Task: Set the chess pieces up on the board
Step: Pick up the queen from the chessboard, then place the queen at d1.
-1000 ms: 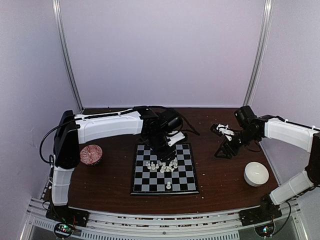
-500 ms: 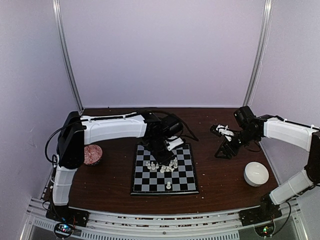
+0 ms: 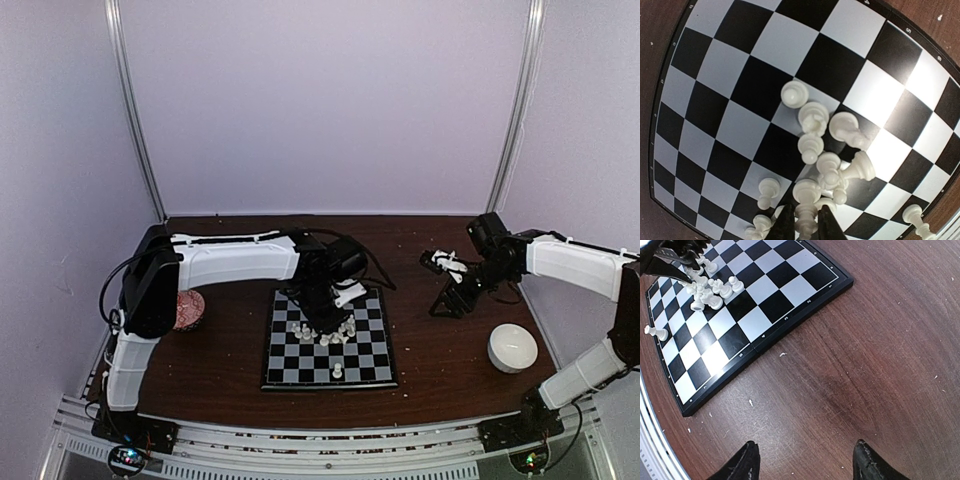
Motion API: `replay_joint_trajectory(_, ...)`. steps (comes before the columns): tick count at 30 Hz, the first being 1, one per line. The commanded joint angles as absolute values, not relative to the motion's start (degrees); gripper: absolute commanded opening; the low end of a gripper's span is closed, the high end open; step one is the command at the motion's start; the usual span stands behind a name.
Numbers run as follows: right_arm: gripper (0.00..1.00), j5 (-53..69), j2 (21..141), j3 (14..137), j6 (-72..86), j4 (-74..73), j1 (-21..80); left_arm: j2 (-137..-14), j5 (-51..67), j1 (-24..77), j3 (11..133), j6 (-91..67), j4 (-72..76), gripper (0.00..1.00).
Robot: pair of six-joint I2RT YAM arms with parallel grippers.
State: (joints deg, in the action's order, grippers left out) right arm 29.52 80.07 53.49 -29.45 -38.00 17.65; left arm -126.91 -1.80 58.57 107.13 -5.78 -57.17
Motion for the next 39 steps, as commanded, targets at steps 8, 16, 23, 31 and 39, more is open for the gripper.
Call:
replay_joint_trajectory(8, 0.63, 29.31, 80.54, 55.28, -29.79, -38.76, 17.86, -127.41, -3.49, 58.54, 107.84, -5.36, -57.83, 0.09)
replay_joint_trajectory(16, 0.63, 29.27, 80.62, 55.29, -29.88, -38.84, 17.93, -126.11, -4.22, 58.54, 108.43, -5.11, -58.42, 0.01)
replay_joint_trajectory(23, 0.63, 29.27, 80.7, 55.44, -29.97, -38.85, 17.97, -122.84, -6.07, 58.54, 111.01, -5.05, -59.77, 0.0)
replay_joint_trajectory(31, 0.63, 29.36, 80.42, 55.45, -29.94, -38.94, 18.02, -115.69, -4.42, 60.25, 106.42, -2.94, -59.49, 0.0)
replay_joint_trajectory(39, 0.62, 29.38, 80.68, 55.57, -30.05, -39.27, 18.6, -111.0, 0.2, 66.84, 95.91, 5.22, -58.14, 0.0)
